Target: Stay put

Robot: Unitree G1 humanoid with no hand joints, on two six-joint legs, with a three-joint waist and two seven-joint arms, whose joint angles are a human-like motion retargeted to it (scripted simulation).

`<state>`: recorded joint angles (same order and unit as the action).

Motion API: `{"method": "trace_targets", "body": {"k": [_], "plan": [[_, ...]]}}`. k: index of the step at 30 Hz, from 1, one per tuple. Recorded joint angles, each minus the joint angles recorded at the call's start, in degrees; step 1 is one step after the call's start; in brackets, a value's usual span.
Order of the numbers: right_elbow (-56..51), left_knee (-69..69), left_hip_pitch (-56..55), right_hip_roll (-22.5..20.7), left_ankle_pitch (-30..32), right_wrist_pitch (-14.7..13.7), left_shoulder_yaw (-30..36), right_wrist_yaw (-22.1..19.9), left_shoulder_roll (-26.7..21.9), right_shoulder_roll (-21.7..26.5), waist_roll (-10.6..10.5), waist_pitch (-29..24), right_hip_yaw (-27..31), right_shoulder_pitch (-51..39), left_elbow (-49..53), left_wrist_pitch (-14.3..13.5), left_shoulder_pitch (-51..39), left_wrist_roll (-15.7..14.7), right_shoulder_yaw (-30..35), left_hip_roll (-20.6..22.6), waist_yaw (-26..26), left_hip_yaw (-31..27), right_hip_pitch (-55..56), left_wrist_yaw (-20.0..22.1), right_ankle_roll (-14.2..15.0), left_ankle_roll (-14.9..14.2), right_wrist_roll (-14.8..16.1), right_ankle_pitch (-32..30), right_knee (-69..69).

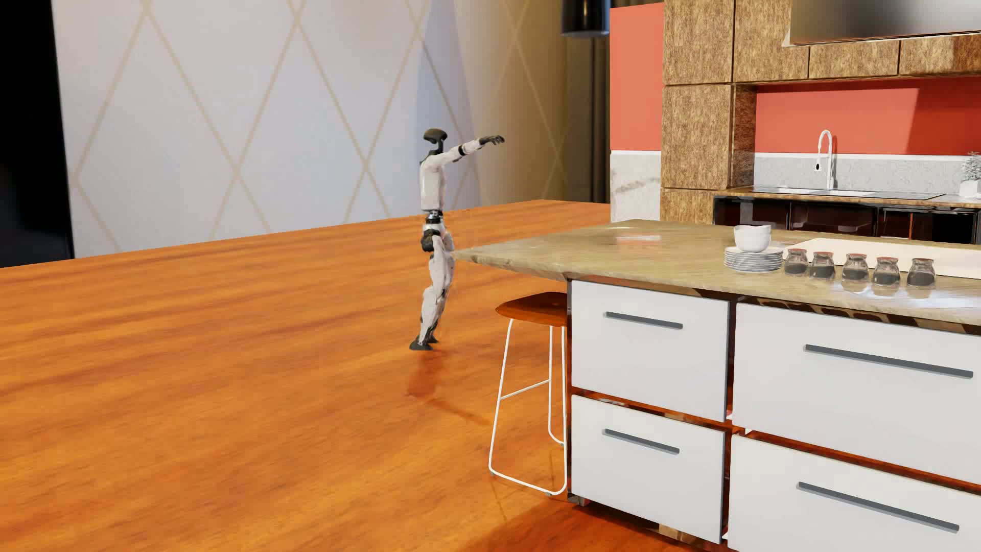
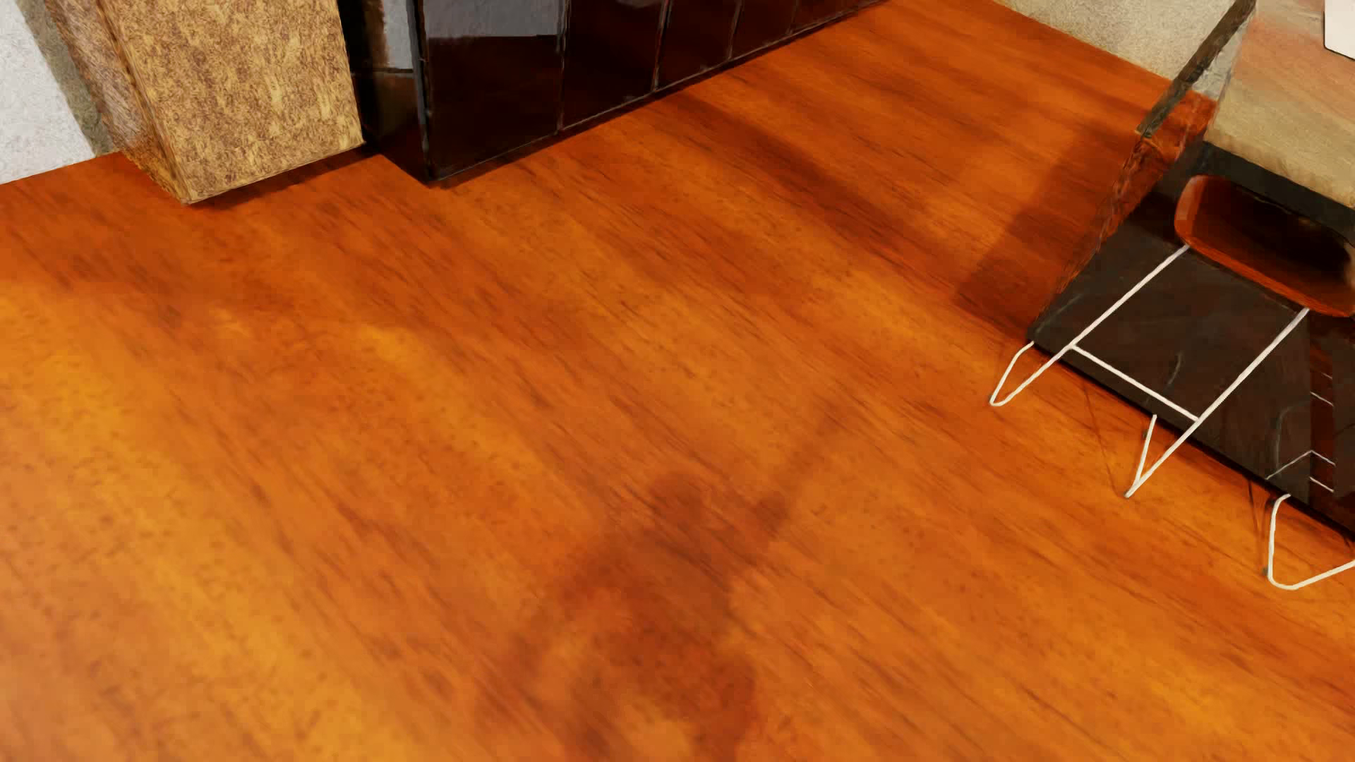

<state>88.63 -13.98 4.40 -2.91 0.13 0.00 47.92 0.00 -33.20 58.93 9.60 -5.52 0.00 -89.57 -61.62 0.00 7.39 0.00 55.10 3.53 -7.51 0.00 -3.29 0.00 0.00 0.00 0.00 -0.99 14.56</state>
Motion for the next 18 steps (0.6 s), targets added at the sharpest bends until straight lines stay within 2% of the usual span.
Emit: {"method": "trace_targets", "body": {"k": [2,4,7,12,14,15,18], "plan": [[0.0,-0.11,-0.07,-0.12,-0.26,0.0,1.5,0.0,0.93,-1.61,-0.7,0.38,0.0,3.9,-0.04,0.0,0.75,0.0,0.0,-0.18,2.48,0.0,-0.05,0.0,0.0,0.0,0.0,-0.44,-0.17],[-1.24,-0.02,-0.05,-0.33,-0.31,0.0,4.68,0.0,1.62,-4.65,-1.61,0.58,0.0,11.87,-0.81,0.0,0.1,0.0,0.0,-0.49,5.3,0.0,-0.06,0.0,0.0,0.0,0.0,-1.03,-0.33],[-1.81,0.96,0.57,-0.24,0.2,0.0,7.95,0.0,3.06,-11.04,-3.4,0.69,0.0,26.45,-3.98,0.0,-3.55,0.0,0.0,-0.53,6.78,0.0,-0.19,0.0,0.0,0.0,0.0,-0.59,-0.21],[-2.92,1.88,1.1,0.06,1.35,0.0,-1.05,0.0,7.35,-23.28,-8.1,0.49,0.0,49.6,-0.85,0.0,-7.51,0.0,0.0,-0.45,6.93,0.0,-0.08,0.0,0.0,0.0,0.0,0.01,-0.02],[-3.92,2.32,1.05,0.32,1.81,0.0,-1.17,0.0,8.94,-27.56,-10.03,0.33,0.0,57.3,0.16,0.0,-7.94,0.0,0.0,-0.3,8.25,0.0,0.07,0.0,0.0,0.0,0.0,0.23,-0.05],[-2.49,2.4,1.04,0.4,1.95,0.0,1.0,0.0,9.63,-29.86,-10.91,0.1,0.0,59.8,-0.4,0.0,-8.5,0.0,0.0,-0.21,8.97,0.0,0.13,0.0,0.0,0.0,0.0,0.34,0.01],[-5.99,2.63,0.76,0.79,2.43,0.0,4.4,0.0,10.98,-33.17,-12.53,-0.08,0.0,69.92,-0.98,0.0,-8.74,0.0,0.0,0.26,10.19,0.0,0.42,0.0,0.0,0.0,0.0,0.51,0.02]]}}
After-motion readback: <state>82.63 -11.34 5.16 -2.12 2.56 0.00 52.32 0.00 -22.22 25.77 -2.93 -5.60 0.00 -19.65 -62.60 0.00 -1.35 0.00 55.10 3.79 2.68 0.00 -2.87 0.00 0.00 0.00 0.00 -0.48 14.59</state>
